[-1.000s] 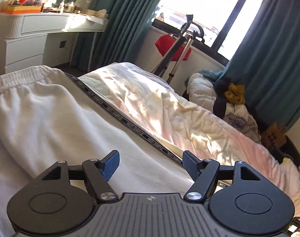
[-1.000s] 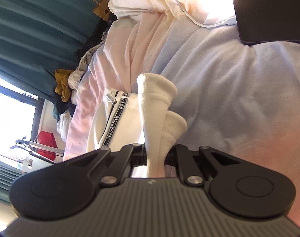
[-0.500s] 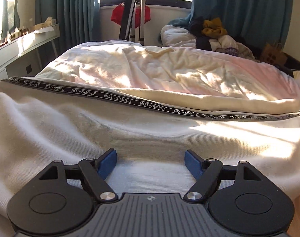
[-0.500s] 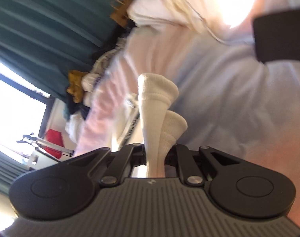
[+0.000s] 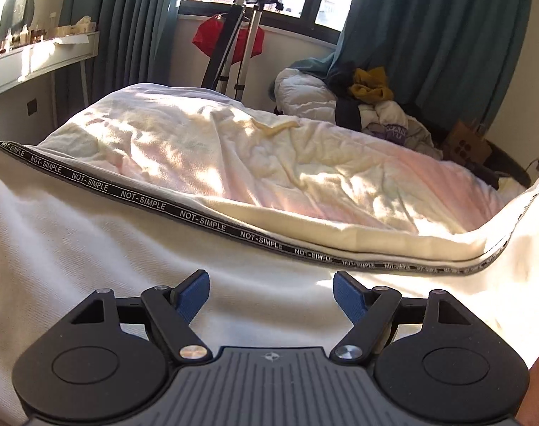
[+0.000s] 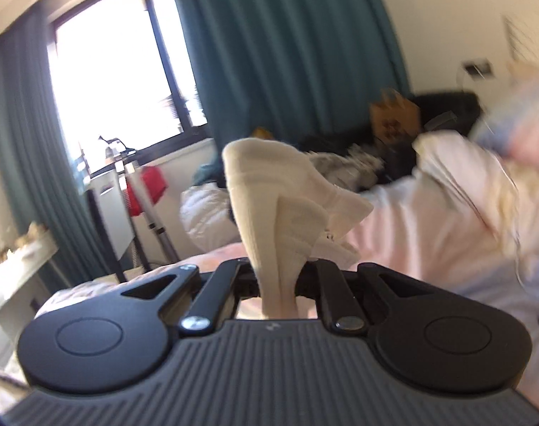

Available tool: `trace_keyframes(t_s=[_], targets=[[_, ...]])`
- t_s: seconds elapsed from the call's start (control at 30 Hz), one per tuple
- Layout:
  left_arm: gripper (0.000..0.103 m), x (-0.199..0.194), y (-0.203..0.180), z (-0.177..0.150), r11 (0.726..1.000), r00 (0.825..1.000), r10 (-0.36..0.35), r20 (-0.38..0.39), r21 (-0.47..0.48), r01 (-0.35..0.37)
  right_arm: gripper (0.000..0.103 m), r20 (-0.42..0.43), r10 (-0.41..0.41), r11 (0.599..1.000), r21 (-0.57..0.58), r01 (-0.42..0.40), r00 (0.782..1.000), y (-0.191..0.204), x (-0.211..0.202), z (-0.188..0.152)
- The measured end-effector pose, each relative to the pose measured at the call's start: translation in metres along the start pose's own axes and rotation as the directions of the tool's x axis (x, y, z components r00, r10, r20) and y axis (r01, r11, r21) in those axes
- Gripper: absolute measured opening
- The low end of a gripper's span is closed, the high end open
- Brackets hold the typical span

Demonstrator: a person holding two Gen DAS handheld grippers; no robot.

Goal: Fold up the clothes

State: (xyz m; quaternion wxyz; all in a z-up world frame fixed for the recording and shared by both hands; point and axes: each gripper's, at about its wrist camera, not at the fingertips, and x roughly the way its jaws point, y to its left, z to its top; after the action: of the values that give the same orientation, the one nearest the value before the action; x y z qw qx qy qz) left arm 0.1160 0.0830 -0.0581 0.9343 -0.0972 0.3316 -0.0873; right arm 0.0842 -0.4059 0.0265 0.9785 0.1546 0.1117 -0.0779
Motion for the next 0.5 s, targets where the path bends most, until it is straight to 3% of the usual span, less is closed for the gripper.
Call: trace_keyframes(t_s=[0.1,0.27,0.4,0.5], targets=[[0.078,-0.008,0.011,0.009,0.998,0.999,-0.026,0.031,-0.051,0.028,0.009,0.019,0.078,0.99,-0.122,-0.075,0.997,0.05,-0.009,0.001],[0.078,-0.022,0.022,0.023,0.991,0.994,-0.068,0.085,-0.109,0.077,0.009,-0.02,0.193,0.941,-0.279,-0.191,0.981,0.129,-0.025,-0.02],[0.078,-0.027,0.027,0.027,0.992,0.995,-0.055,0.088,-0.11,0.065,0.009,-0.115,0.262,0.903,-0.32,-0.285,0.958,0.178,-0.033,-0.071],[0.078,-0.024,0.033,0.025,0.99,0.997,-0.043,0.063,-0.135,0.051,0.009,-0.255,0.249,0.838,-0.428,-0.34,0.934,0.217,-0.036,-0.148]])
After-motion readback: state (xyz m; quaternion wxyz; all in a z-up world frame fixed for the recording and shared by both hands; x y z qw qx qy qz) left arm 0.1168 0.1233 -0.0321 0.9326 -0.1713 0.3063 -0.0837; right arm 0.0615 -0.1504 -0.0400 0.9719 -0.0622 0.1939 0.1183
